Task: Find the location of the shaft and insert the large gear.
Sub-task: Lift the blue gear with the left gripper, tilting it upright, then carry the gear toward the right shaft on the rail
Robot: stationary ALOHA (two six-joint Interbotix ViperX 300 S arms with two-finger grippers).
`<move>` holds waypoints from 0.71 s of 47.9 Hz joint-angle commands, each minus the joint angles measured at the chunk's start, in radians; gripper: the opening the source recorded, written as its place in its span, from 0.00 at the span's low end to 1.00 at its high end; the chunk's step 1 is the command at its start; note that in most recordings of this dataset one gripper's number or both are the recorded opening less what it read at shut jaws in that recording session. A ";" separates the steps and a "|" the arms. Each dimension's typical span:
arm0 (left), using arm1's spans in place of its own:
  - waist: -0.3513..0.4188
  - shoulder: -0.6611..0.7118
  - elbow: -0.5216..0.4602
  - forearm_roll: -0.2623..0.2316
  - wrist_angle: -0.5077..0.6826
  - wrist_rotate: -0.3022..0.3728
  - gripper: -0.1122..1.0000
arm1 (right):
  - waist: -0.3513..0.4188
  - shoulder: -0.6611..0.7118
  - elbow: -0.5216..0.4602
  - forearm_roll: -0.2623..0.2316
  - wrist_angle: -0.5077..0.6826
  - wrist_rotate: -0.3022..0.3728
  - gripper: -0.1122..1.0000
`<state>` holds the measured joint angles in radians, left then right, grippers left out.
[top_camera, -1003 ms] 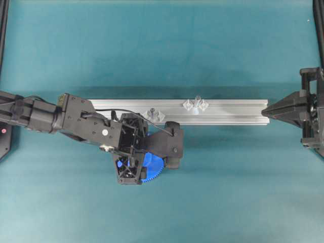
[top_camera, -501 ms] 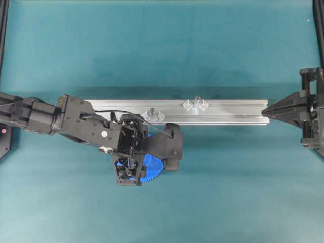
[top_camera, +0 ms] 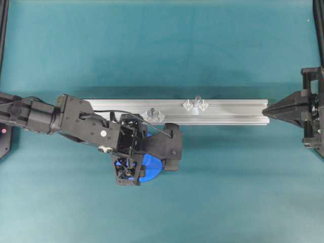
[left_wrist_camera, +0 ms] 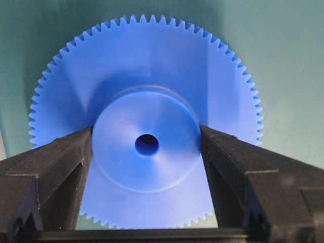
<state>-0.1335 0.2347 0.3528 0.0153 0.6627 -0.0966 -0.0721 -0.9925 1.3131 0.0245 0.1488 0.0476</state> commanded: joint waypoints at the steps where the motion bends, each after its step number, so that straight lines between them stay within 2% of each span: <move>1: 0.002 -0.060 -0.014 0.003 -0.003 0.003 0.74 | -0.002 0.003 -0.009 0.000 -0.003 0.011 0.13; 17: 0.005 -0.130 -0.054 0.006 0.023 0.017 0.74 | -0.002 0.003 -0.012 0.000 0.023 0.011 0.13; 25: 0.021 -0.143 -0.127 0.008 0.124 0.052 0.74 | -0.003 0.002 -0.009 0.000 0.026 0.011 0.13; 34: 0.057 -0.138 -0.256 0.008 0.276 0.137 0.74 | -0.003 0.002 -0.009 0.000 0.037 0.011 0.13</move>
<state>-0.0936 0.1381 0.1795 0.0184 0.8866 0.0138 -0.0721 -0.9956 1.3131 0.0245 0.1871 0.0476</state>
